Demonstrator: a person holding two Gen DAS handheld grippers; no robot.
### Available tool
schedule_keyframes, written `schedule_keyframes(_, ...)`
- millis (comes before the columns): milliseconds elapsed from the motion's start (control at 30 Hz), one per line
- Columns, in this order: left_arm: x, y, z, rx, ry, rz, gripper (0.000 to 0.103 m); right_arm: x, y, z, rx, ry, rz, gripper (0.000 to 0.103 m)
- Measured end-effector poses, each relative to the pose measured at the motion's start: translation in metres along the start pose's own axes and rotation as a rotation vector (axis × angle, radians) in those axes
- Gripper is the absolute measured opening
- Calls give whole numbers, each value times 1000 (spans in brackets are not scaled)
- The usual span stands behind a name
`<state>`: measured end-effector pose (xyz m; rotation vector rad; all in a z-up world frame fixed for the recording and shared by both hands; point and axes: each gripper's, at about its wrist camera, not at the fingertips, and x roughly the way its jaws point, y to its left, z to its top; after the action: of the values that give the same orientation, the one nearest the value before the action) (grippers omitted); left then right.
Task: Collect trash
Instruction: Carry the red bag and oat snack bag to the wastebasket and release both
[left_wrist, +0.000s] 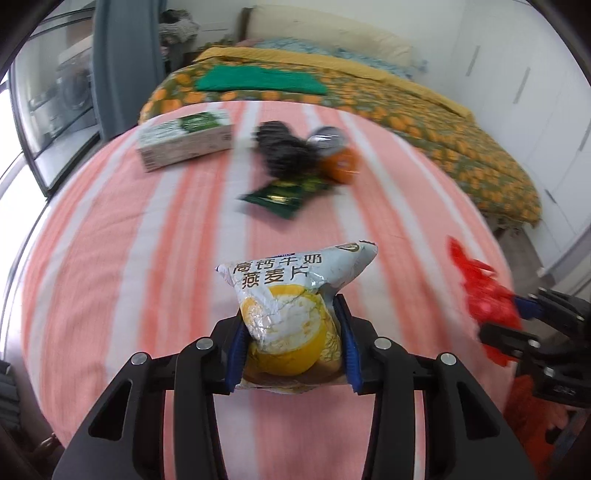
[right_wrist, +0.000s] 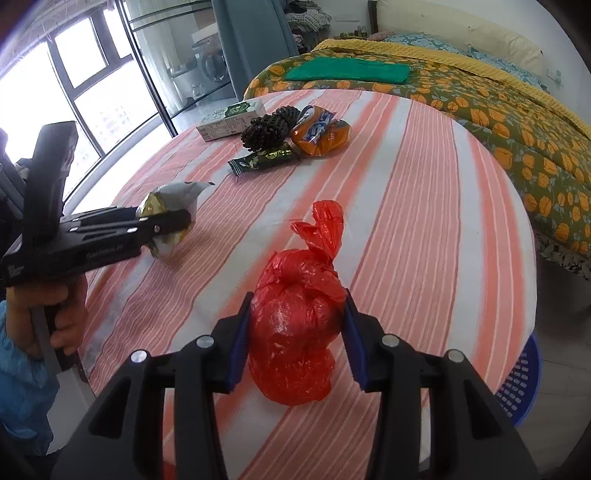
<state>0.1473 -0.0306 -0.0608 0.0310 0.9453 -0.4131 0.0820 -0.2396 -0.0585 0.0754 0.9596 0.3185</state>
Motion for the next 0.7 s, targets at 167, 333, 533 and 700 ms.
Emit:
schedule_keyframes(167, -7, -41, -7, 40, 0, -71, 41, -14, -14, -11, 34, -18, 12, 44)
schedule_keyframes(333, -5, -93, -12, 105, 20, -133, 41, -40, -37, -24, 56, -48, -11, 44)
schedule_keyframes(533, 6, -164, -16, 201, 40, -197, 41, -77, -89, -47, 121, -81, -94, 44)
schedule_keyframes(700, 21, -230, -18, 284, 59, -250, 41, -101, -145, -70, 211, -92, -166, 44)
